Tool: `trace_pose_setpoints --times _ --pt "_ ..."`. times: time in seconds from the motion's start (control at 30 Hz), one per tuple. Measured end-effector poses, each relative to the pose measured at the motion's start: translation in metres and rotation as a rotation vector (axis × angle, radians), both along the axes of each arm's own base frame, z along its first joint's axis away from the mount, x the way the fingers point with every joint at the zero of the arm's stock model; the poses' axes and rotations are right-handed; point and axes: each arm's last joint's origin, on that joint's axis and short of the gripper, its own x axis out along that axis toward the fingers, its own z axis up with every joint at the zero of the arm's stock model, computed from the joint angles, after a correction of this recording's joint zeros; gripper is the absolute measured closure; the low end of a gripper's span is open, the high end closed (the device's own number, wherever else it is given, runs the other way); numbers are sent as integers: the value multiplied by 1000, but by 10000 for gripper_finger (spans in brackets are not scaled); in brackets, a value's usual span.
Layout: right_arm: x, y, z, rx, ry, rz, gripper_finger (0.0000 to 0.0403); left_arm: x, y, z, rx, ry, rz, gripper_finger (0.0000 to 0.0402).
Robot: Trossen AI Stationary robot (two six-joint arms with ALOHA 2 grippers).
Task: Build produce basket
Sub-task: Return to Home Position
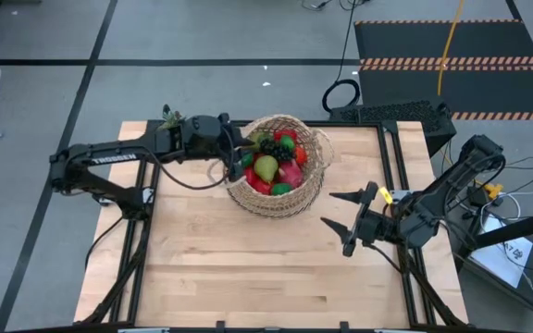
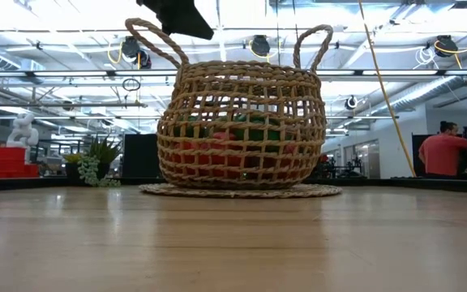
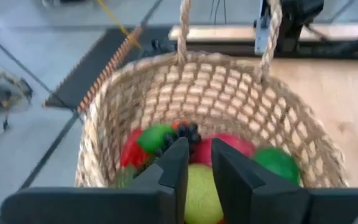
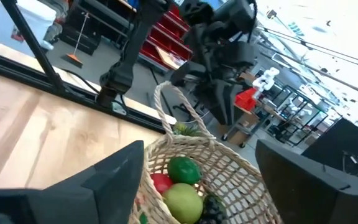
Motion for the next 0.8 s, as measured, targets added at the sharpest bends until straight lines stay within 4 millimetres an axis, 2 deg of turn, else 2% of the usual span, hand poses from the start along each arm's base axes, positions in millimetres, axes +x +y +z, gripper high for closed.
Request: trace_pose_setpoints --times 0.17,0.3,0.5,0.57,0.8 --pt "-5 -5 4 -22 9 1 172 -14 -4 -7 39 -104 -34 363" --pt "-13 -12 8 -25 19 1 258 -41 -16 -3 43 -168 -61 394" --pt "-27 -25 4 -8 9 4 377 -84 -37 -1 56 -295 -119 387" --pt "-33 -30 -2 -4 7 5 396 -95 -42 -4 58 -349 -150 387" --pt "-49 -48 -23 94 -44 66 396 -125 -49 -34 13 -426 -222 397"
